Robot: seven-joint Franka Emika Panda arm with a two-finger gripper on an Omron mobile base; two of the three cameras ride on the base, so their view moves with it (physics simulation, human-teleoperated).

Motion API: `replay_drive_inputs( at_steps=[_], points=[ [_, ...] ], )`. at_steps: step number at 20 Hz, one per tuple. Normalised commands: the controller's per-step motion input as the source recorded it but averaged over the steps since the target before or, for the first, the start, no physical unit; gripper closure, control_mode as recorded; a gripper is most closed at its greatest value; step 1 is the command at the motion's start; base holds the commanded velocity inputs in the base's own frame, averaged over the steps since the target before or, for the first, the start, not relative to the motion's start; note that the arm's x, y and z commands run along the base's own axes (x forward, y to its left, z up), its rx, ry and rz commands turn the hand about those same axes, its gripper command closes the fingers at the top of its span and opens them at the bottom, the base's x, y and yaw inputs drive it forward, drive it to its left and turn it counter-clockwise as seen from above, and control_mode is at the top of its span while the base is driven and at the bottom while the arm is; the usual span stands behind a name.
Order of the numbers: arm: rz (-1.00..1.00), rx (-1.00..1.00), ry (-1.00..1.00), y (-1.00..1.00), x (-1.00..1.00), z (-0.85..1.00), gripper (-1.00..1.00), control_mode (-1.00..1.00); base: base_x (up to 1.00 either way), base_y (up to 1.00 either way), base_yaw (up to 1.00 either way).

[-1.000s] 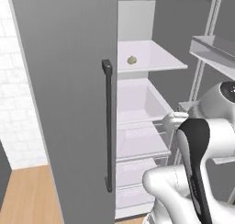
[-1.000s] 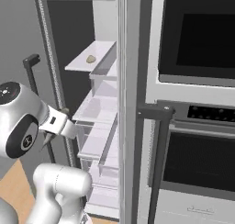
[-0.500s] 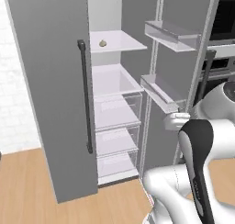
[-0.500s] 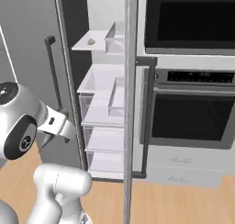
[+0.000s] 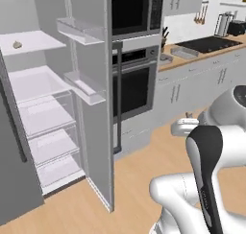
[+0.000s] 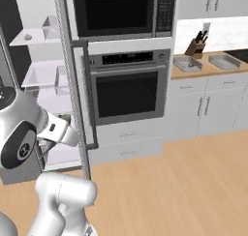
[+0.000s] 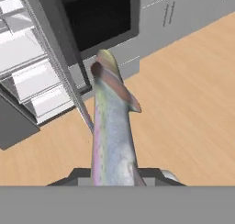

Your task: Place one garlic and one fish in each tupperware on the nearby counter, to pack two identical lunches.

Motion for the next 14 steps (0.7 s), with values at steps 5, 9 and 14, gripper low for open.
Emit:
replay_drive_inputs(
  at_steps=[5,9,14],
  points=[
    [0.00,0.00,0.00,0.00,0.00,0.00,1.00,1.00,0.19,-0.92,-0.45],
    [0.00,0.00,0.00,0.00,0.00,0.00,1.00,1.00,0.79,-0.38,-0.21],
    [0.00,0.00,0.00,0.00,0.00,0.00,1.00,1.00,1.00,-0.18,-0.15]
  ],
)
